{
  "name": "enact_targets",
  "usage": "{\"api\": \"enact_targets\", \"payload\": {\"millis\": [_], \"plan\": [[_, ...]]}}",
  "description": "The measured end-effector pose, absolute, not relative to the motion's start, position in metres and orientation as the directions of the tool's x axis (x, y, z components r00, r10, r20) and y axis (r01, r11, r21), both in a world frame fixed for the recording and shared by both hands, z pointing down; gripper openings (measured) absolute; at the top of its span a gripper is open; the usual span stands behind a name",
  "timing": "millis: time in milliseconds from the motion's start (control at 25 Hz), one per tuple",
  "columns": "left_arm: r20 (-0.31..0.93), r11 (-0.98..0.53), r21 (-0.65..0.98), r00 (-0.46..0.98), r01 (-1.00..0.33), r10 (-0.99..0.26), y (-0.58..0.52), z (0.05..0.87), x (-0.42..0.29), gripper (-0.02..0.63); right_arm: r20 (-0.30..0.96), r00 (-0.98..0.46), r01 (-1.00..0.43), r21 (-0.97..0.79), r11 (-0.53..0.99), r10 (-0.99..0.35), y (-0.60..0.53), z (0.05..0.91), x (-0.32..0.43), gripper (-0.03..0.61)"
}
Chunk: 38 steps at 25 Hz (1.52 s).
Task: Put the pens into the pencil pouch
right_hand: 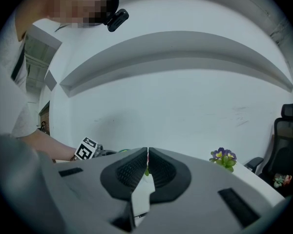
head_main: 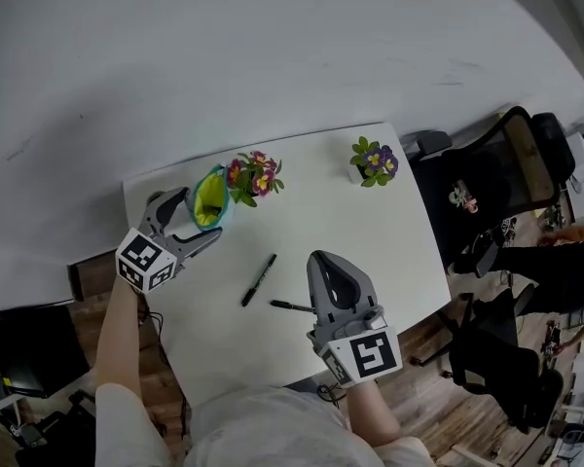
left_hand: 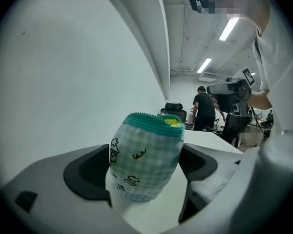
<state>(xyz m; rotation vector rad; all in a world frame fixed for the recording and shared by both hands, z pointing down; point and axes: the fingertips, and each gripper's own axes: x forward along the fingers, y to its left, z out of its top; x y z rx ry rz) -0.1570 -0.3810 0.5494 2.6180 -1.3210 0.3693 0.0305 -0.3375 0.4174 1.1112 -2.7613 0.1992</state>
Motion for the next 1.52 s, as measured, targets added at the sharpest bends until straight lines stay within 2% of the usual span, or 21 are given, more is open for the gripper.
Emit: {"api": "enact_targets", "payload": {"millis": [160, 480, 520, 560, 600, 800, 960, 1240, 1520], "plan": [[0.300, -0.614, 0.040, 0.596, -0.788, -0.745, -0.390, 0.549, -0.151, 0.402, 0.218, -0.711, -0.694, -0.068, 0.716, -0.669, -0.341, 0.426, 0.028, 0.029], [0.271, -0.558, -0.021, 0.533, -0.829, -0.802, -0.400, 0.545, -0.148, 0.389, 0.210, -0.715, -0.689, -0.054, 0.723, -0.666, -0.343, 0.425, 0.022, 0.029], [0.268, -0.536, -0.037, 0.509, -0.843, -0.818, -0.400, 0.545, -0.150, 0.326, 0.207, -0.719, -0.686, -0.053, 0.726, -0.664, -0.342, 0.426, 0.022, 0.028], [0.265, -0.510, -0.058, 0.479, -0.858, -0.837, -0.401, 0.544, -0.152, 0.160, 0.212, -0.719, -0.685, -0.056, 0.726, -0.662, -0.341, 0.427, 0.021, 0.028], [0.258, -0.490, -0.069, 0.459, -0.869, -0.850, -0.401, 0.543, -0.154, 0.115, 0.219, -0.717, -0.687, -0.060, 0.724, -0.662, -0.340, 0.428, 0.021, 0.029], [0.186, -0.454, -0.100, 0.431, -0.886, -0.883, -0.392, 0.527, -0.147, 0.115, 0.232, -0.707, -0.698, -0.071, 0.713, -0.668, -0.338, 0.425, 0.022, 0.029], [0.110, -0.436, -0.167, 0.423, -0.884, -0.900, -0.379, 0.504, -0.135, 0.160, 0.220, -0.708, -0.699, -0.078, 0.711, -0.672, -0.336, 0.423, 0.025, 0.028], [-0.056, -0.375, -0.107, 0.382, -0.921, -0.922, -0.350, 0.452, -0.124, 0.160, 0.168, -0.727, -0.682, -0.061, 0.729, -0.666, -0.328, 0.413, 0.026, 0.028], [-0.153, -0.357, -0.131, 0.374, -0.925, -0.915, -0.306, 0.405, -0.110, 0.160, 0.158, -0.716, -0.694, -0.066, 0.717, -0.680, -0.308, 0.408, 0.029, 0.028]]}}
